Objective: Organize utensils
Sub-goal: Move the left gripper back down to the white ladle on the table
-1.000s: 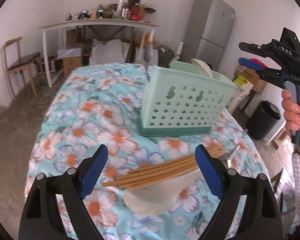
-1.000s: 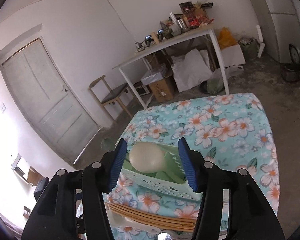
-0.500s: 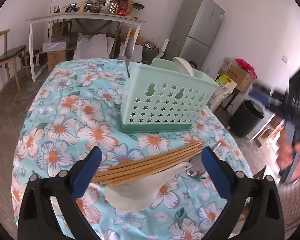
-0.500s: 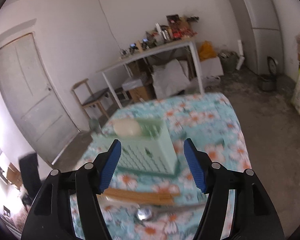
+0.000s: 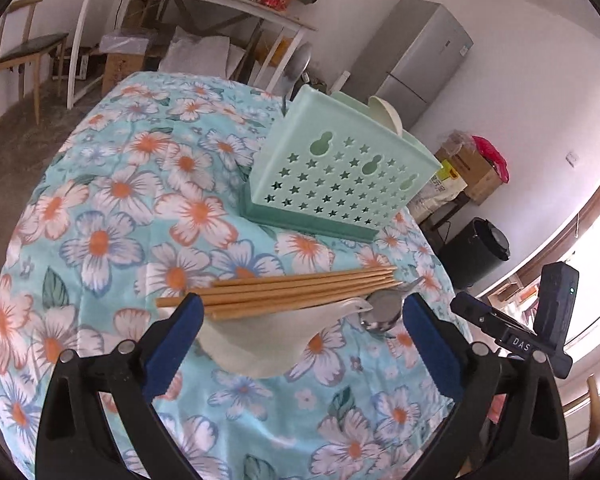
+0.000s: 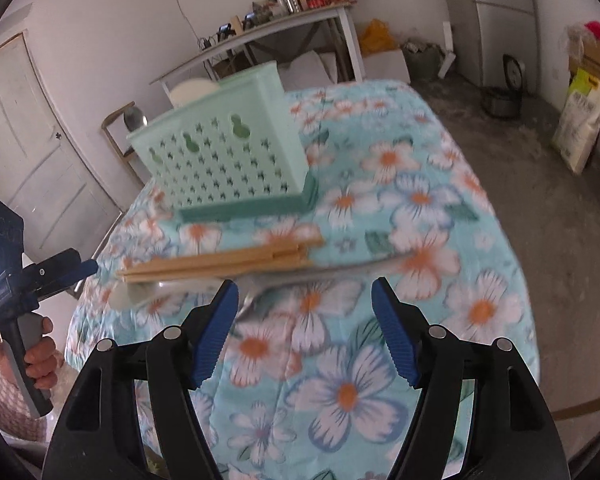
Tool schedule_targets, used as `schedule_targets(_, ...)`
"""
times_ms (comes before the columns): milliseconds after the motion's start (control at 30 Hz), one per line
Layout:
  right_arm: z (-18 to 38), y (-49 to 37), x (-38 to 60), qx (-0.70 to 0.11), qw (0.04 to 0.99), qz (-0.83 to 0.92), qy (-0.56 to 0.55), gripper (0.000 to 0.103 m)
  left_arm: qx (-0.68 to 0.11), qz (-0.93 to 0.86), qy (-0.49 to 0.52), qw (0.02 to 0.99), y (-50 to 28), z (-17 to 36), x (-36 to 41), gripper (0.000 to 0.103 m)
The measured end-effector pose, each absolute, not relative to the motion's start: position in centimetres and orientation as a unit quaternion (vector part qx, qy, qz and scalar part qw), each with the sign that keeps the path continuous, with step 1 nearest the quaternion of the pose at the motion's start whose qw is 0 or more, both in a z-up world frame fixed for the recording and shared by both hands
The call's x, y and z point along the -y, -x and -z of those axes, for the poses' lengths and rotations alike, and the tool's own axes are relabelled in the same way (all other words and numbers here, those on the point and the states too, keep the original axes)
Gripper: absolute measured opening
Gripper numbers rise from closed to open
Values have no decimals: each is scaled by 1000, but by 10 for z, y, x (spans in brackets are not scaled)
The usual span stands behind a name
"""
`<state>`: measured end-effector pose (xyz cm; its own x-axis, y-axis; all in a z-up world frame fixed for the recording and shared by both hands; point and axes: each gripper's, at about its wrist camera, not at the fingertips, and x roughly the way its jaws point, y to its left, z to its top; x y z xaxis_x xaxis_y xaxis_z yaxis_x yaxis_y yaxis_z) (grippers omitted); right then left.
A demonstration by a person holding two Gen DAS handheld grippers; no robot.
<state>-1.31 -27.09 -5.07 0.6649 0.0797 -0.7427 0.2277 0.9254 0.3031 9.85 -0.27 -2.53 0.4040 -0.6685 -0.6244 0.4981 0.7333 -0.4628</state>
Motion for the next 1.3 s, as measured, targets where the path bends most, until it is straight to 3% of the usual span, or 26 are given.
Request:
schedule_targets(500, 66, 12, 254, -429, 882, 19, -193, 67, -420, 273, 19, 865, -84, 59, 8, 97)
schedule_targets(667, 83, 12, 252, -450, 870, 13, -198, 72, -439, 255, 16, 861, -89, 82, 6, 97)
schedule_targets(1033, 91, 12, 246, -448, 870, -6, -206, 95, -422, 274, 25, 864, -85, 85, -1, 97)
schedule_targets(1300, 91, 7, 234, -469, 867, 17, -165, 95, -426, 268, 15, 864, -84, 85, 3, 97)
